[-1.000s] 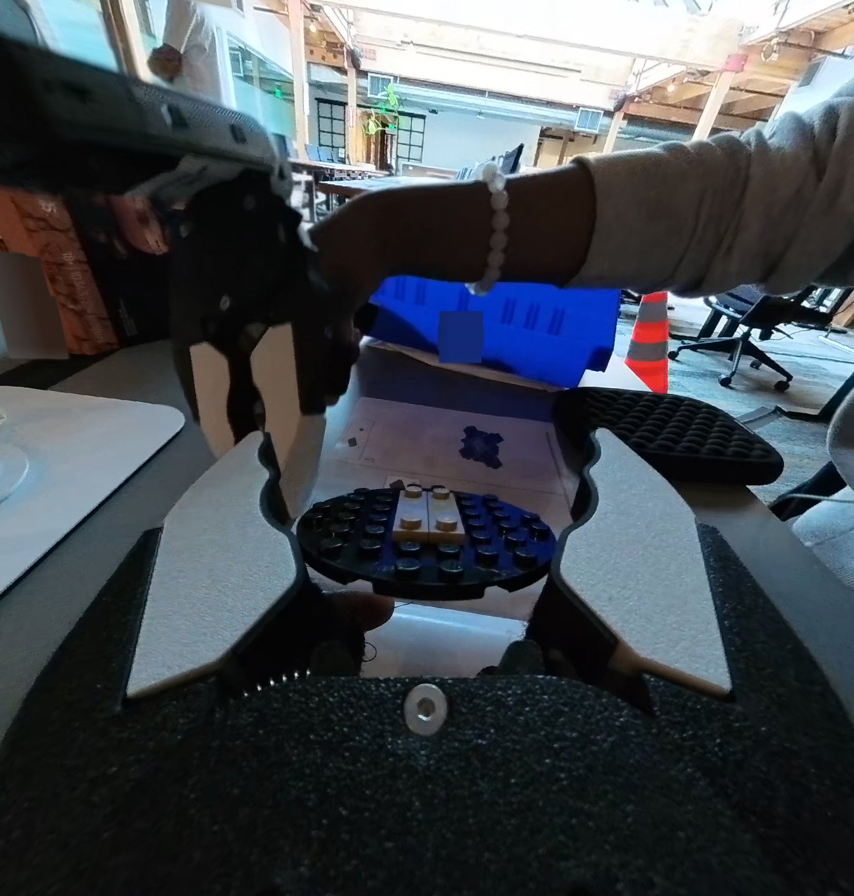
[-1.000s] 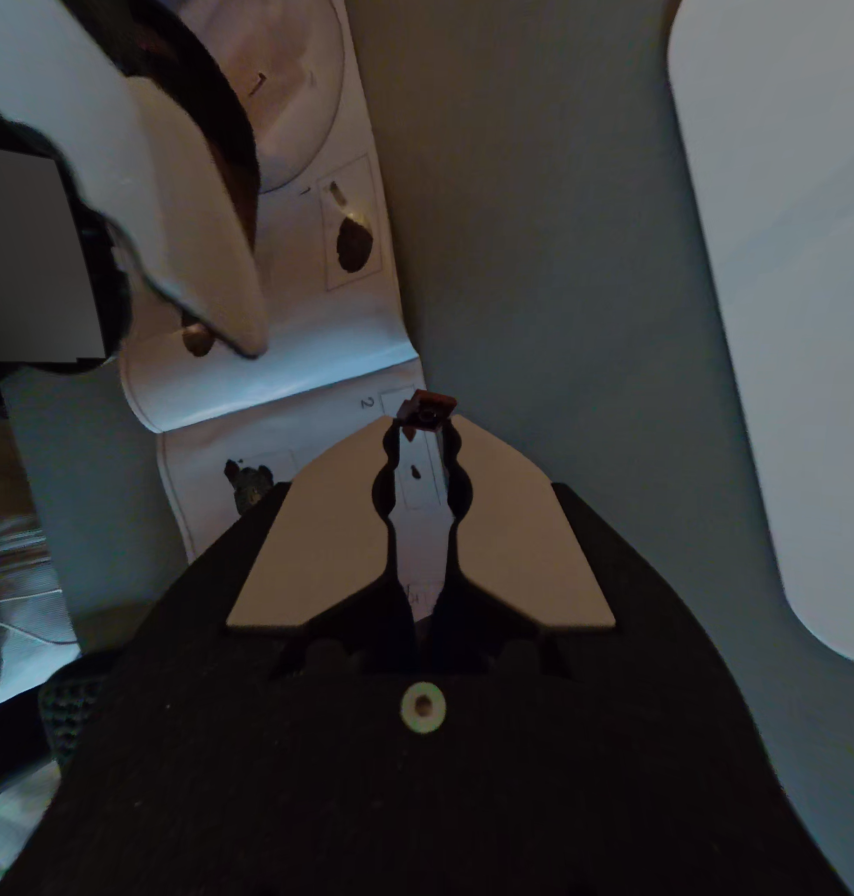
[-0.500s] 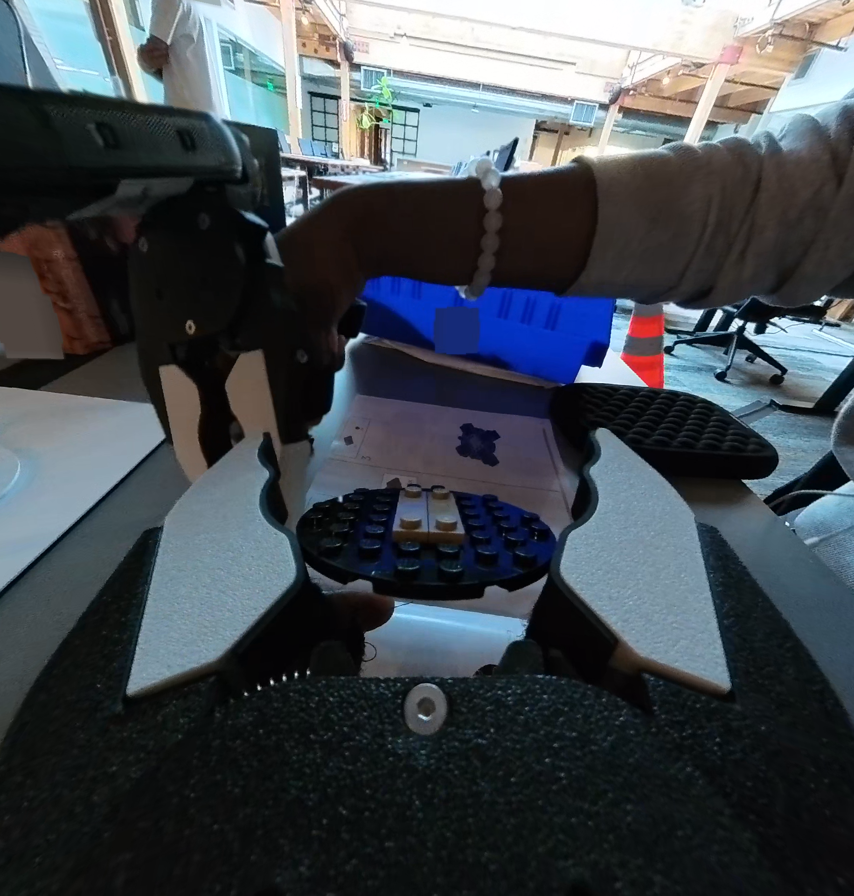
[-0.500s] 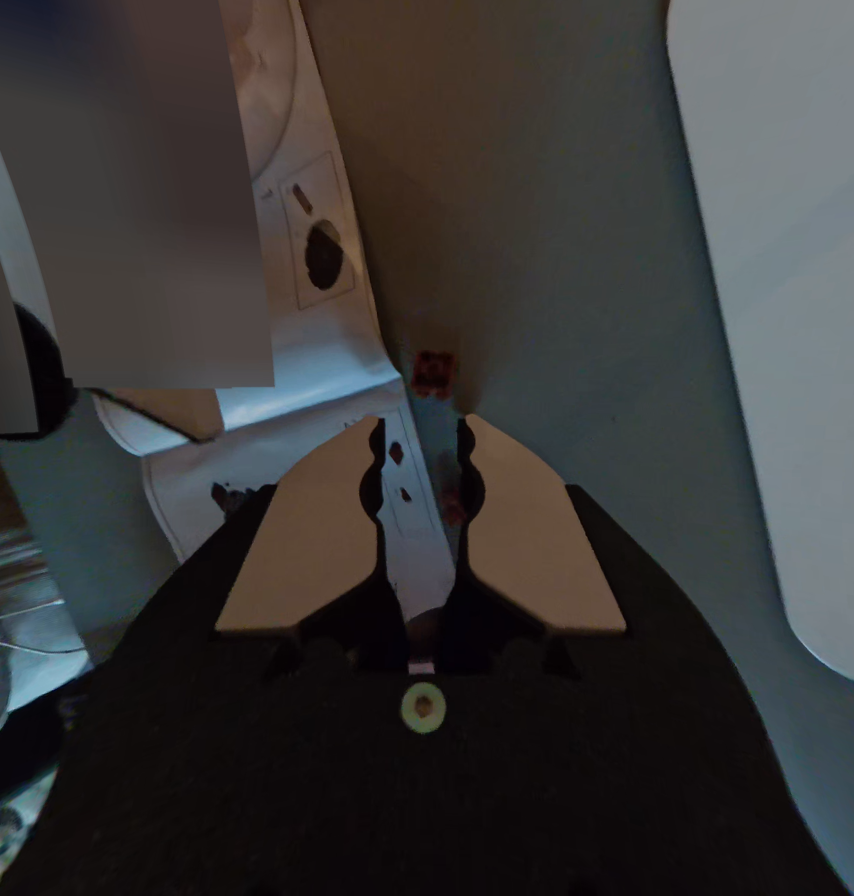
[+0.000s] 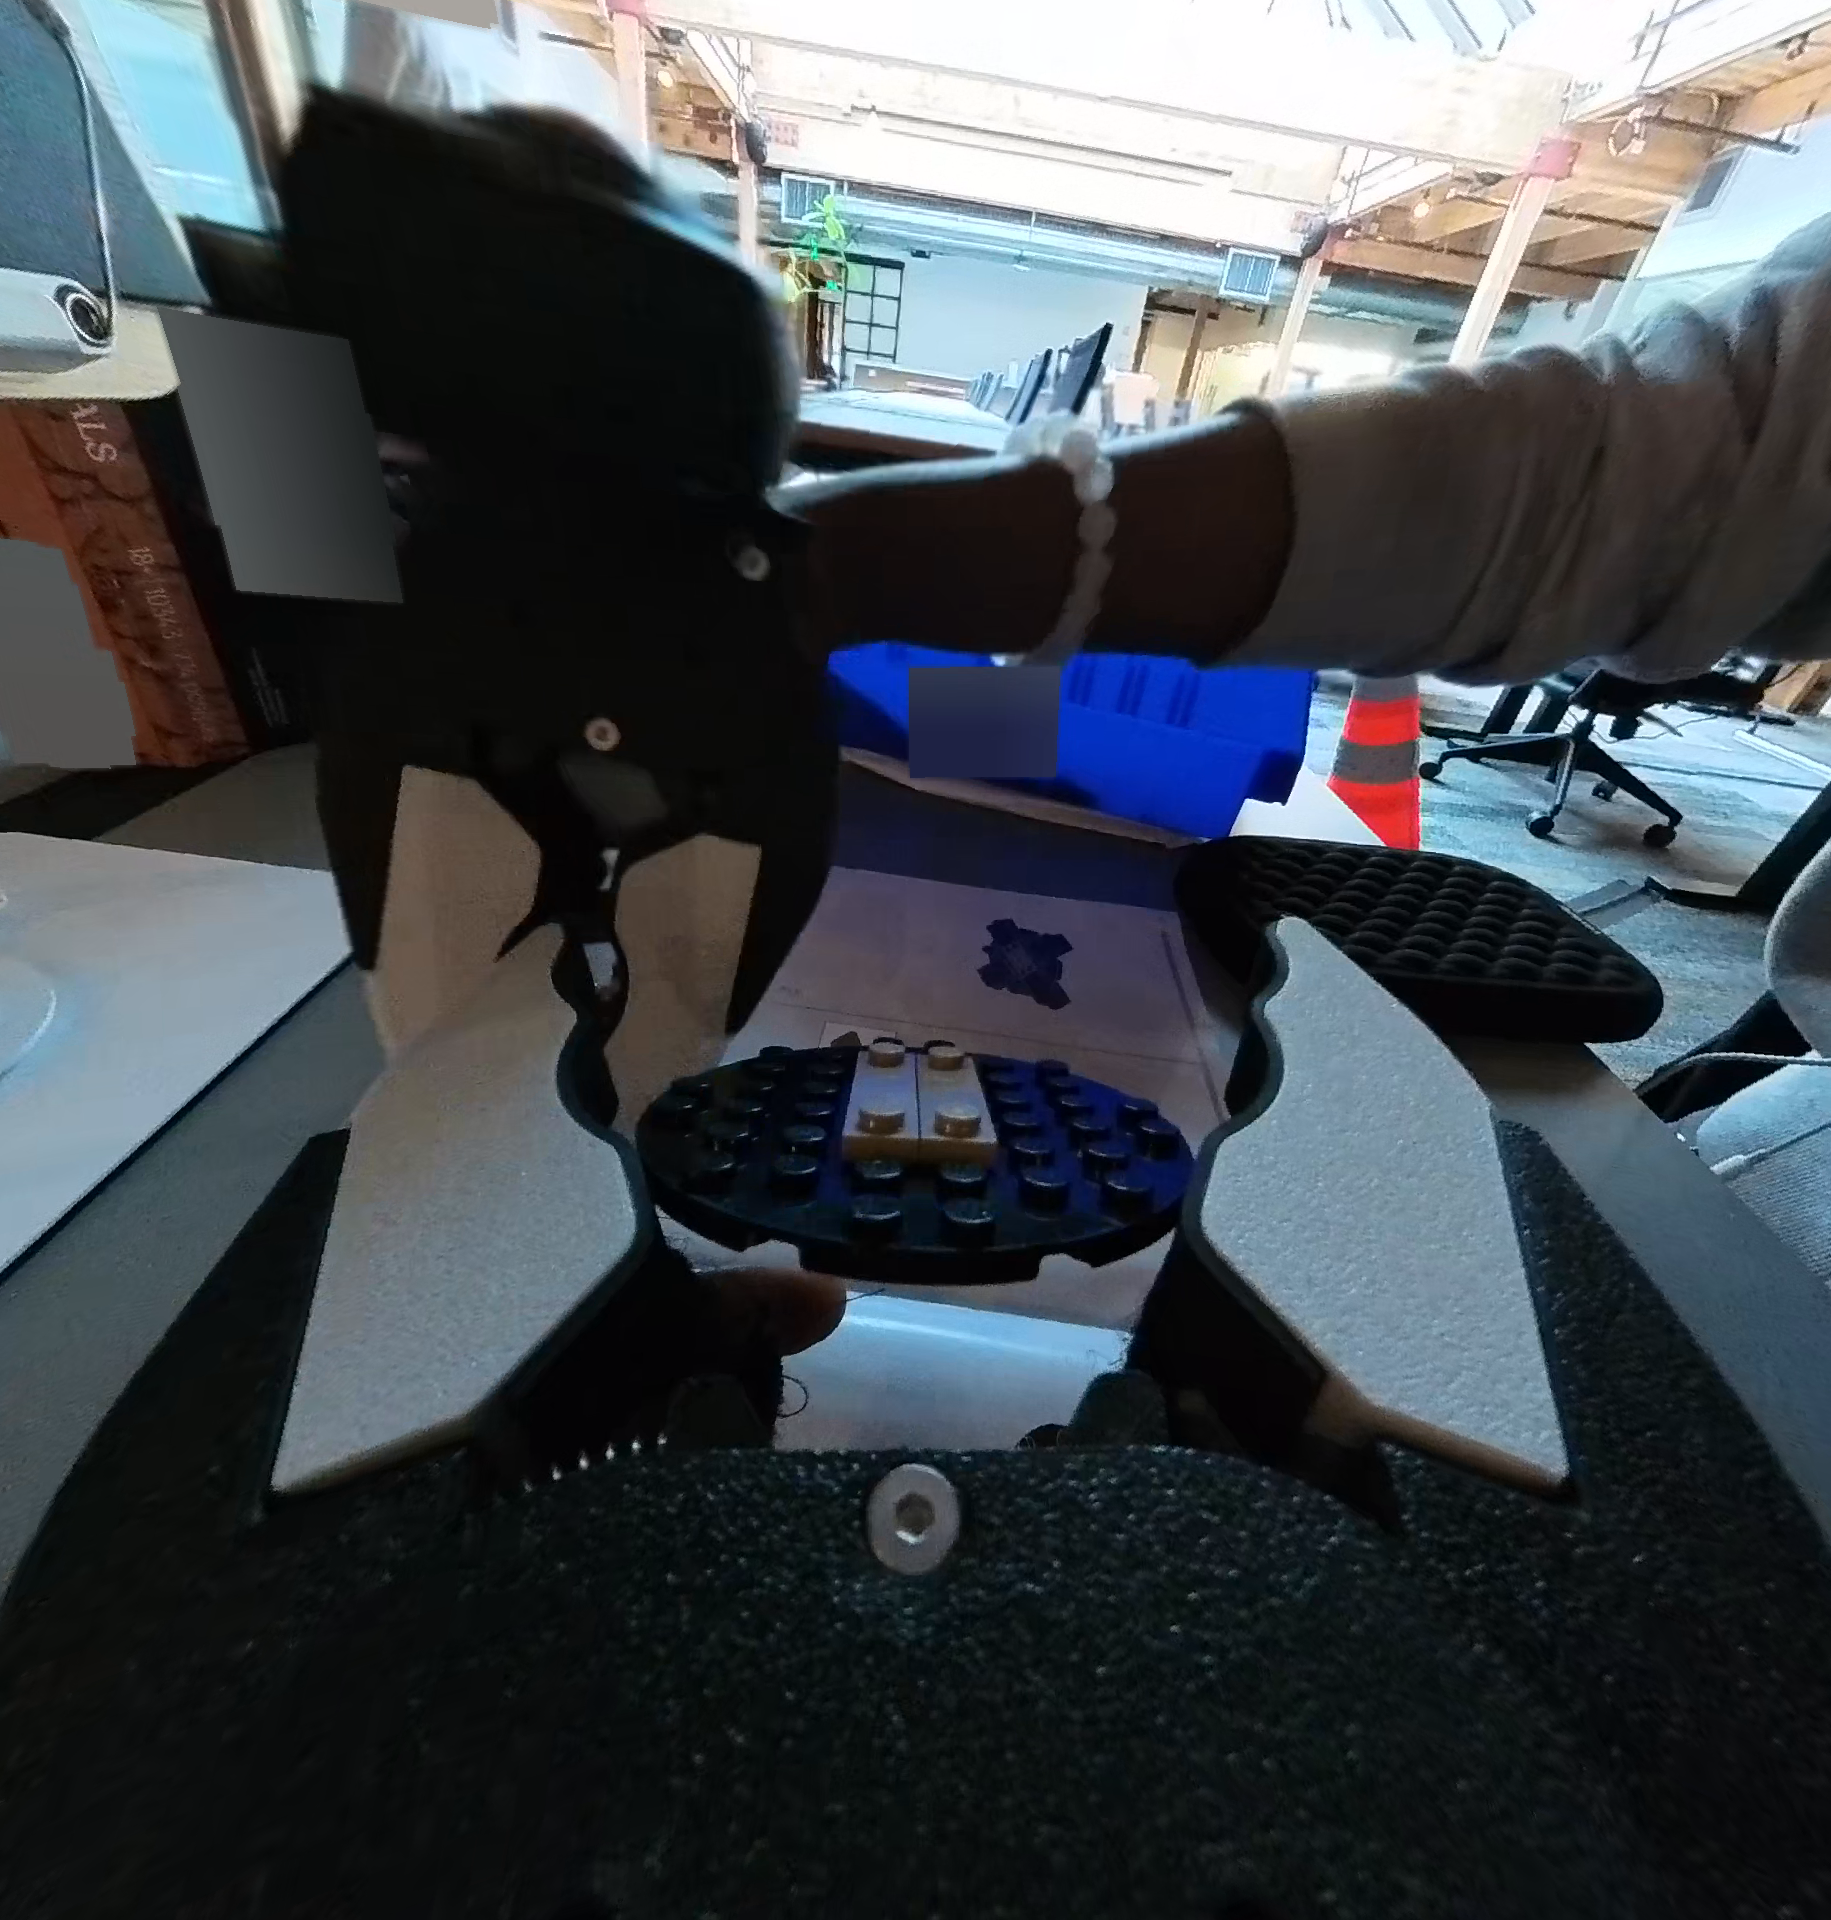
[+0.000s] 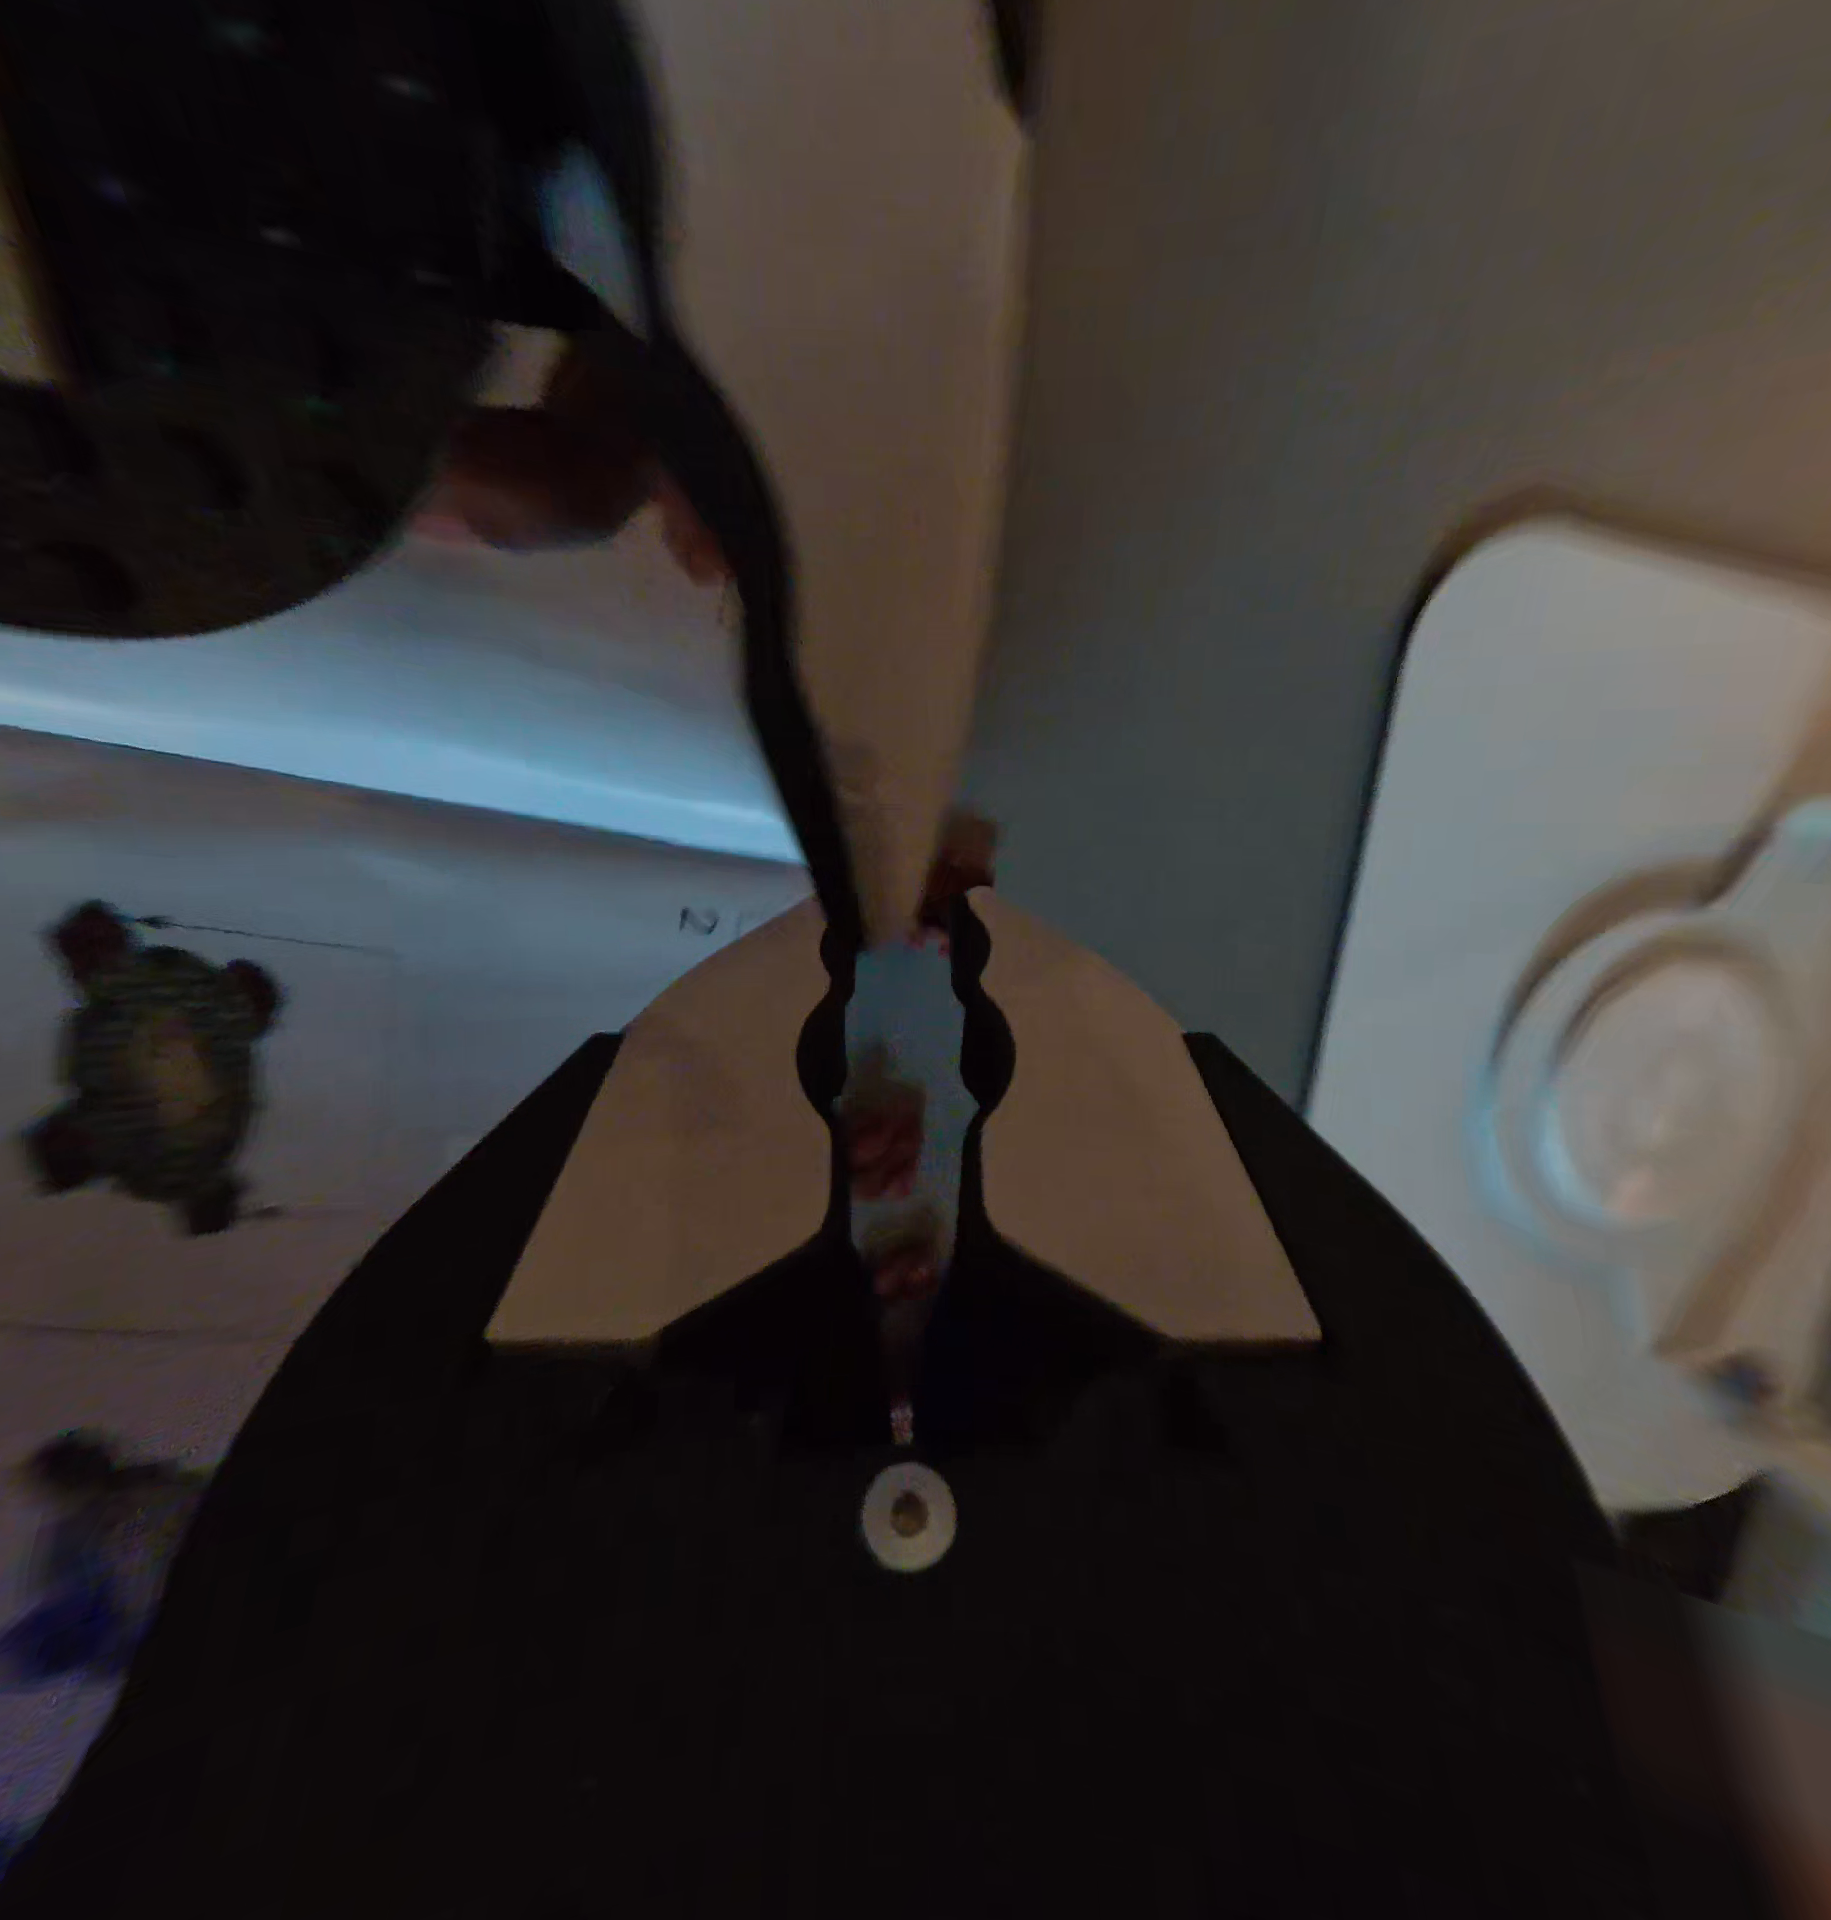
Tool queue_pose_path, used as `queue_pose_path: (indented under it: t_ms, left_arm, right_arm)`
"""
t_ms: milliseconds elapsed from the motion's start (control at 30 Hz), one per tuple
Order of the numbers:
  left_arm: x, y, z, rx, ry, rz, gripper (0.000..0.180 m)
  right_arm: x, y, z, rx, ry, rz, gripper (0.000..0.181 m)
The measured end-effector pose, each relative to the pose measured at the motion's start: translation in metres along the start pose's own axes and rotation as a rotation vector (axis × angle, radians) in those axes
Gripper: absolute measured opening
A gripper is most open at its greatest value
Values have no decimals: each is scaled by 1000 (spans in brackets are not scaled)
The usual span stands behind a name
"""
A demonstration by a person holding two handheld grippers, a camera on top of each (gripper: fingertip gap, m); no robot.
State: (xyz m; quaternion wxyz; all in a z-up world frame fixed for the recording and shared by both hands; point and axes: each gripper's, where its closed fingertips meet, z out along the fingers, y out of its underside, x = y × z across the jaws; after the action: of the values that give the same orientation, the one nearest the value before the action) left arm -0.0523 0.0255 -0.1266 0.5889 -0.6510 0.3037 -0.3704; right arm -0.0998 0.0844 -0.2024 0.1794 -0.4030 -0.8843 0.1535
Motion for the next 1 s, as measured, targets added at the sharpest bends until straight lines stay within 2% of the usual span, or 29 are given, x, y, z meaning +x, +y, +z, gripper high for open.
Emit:
queue_pose_path:
  t_ms: [167,233,367,433,500,567,667,767,1000]
  left_arm:
    - [0,1,0,-6,5,-5,116]
    - [0,1,0,-6,5,-5,116]
    - [0,1,1,-7,6,-6,116]
    - [0,1,1,-6,6,-7,116]
    - [0,1,1,-5,6,-7,116]
    - [0,1,0,-8,6,-6,116]
    - [0,2,1,-14,6,0,115]
    - [-1,2,1,-10,3,2,116]
    - [0,3,1,-20,9,0,116]
  right_arm:
    - [7,-2,1,-15,63,-103,24]
    - [9,4,4,-62,83,-120,21]
    - [13,4,4,-42,94,-71,15]
    - [10,1,3,12,37,46,15]
    - [5,-3,-1,81,-85,262,15]
    - [0,-4,-7,125,-256,547,15]
    - [-9,-1,-14,90,-563,1003,16]
    - [-14,19,-6,-26,-579,1103,16]
    - [0,25,-5,29,-528,1228,21]
